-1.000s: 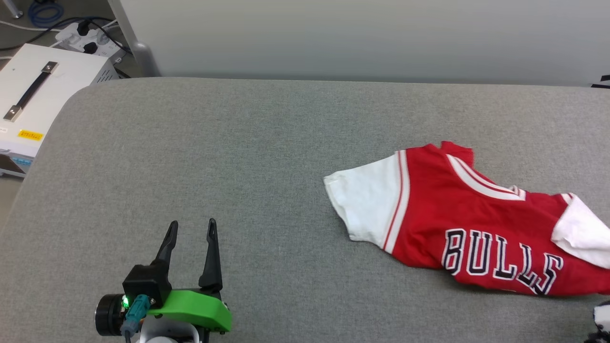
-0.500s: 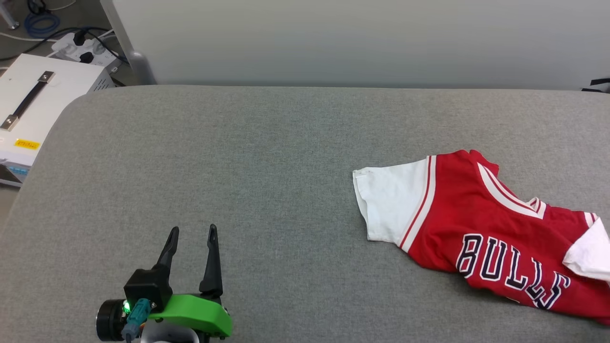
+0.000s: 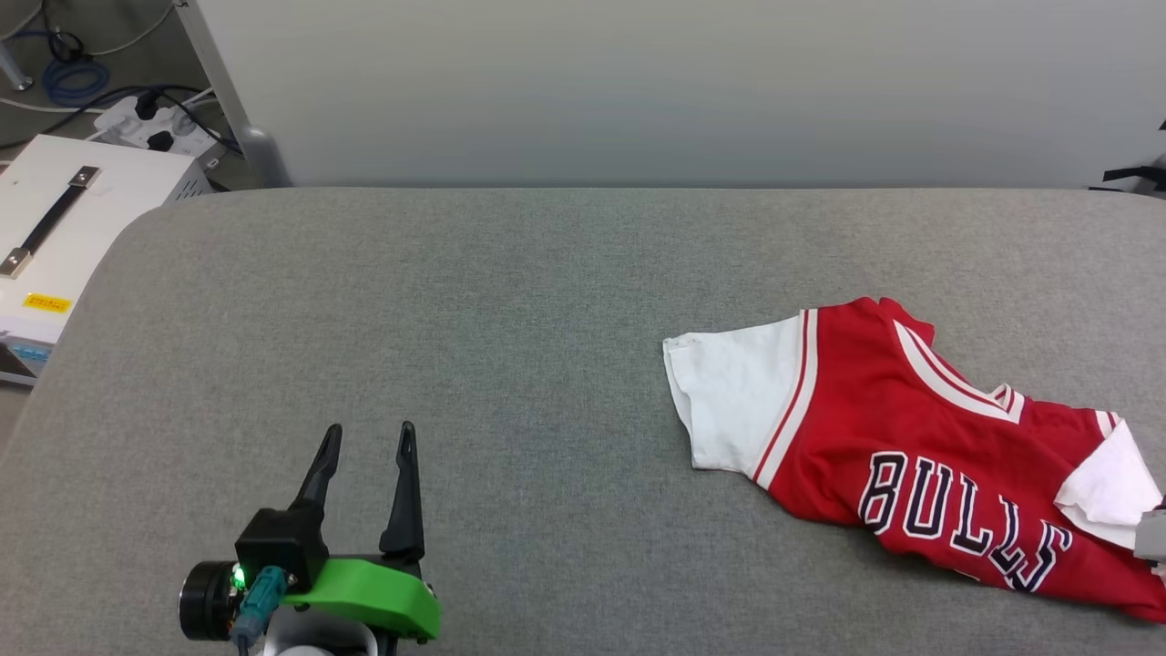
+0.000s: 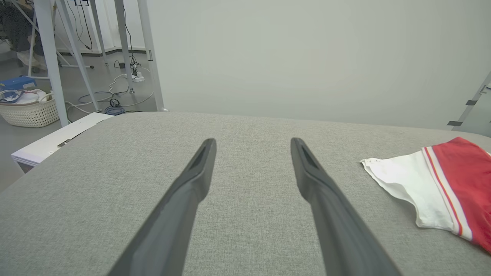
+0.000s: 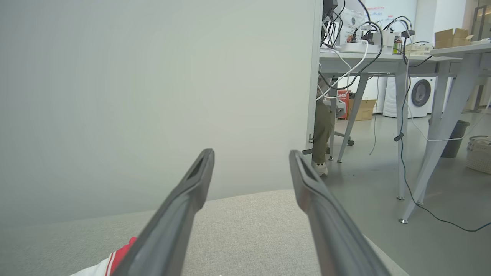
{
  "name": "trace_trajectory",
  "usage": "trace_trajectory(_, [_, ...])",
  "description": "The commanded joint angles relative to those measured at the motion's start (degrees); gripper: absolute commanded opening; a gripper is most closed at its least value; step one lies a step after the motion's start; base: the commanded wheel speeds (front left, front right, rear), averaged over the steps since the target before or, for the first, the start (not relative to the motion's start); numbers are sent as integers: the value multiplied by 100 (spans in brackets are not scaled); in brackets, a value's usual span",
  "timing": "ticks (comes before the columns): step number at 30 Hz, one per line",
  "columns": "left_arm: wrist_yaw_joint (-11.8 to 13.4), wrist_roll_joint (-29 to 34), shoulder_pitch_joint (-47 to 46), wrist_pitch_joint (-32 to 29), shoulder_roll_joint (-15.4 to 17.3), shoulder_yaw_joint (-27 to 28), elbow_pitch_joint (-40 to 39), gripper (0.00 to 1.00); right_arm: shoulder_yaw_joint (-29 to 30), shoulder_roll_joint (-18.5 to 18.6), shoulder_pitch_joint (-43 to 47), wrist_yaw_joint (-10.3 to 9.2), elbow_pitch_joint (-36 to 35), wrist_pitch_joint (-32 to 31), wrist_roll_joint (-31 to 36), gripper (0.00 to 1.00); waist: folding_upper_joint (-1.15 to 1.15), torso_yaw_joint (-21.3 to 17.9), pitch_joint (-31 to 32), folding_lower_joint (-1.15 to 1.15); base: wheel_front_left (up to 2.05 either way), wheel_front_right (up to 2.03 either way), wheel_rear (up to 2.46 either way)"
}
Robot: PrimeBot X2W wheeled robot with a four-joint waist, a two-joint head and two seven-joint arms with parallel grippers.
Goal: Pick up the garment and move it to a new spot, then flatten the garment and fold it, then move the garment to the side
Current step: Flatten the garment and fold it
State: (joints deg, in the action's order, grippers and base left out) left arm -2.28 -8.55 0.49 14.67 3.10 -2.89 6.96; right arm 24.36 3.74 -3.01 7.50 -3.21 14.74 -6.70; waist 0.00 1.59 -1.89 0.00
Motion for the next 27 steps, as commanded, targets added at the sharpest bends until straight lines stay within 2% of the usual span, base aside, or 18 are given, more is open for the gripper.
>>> trace_trajectory(1, [-71,80,-150,33,-12,42,-20,100,-165,-24,143,-1,-220,25,115,100,0,7,7,0,0,0,0])
trace_trajectory(5, [-213,168,-457,33,81,68,-15,100,-824,-55,353,-1,-600,25,393,100,0,13,3,0,0,0,0])
trace_trajectory(9, [-369,199,-950,33,255,-40,66,100,-1414,-66,534,-1,-627,25,518,100,0,14,-68,0,0,0,0])
trace_trajectory(16, [-514,-69,-2428,-146,785,-856,559,100,-1926,-62,592,-1,-276,26,576,100,0,-63,-307,0,0,0,0])
trace_trajectory(20, [-518,-755,-3360,-724,1204,-1826,770,100,-2022,-44,505,-1,-181,26,625,100,0,-203,-506,0,0,0,0])
trace_trajectory(27, [-520,-2419,-4773,-2675,1610,-3392,1104,100,-2107,-39,265,-1,-81,26,645,100,0,-494,-915,0,0,0,0])
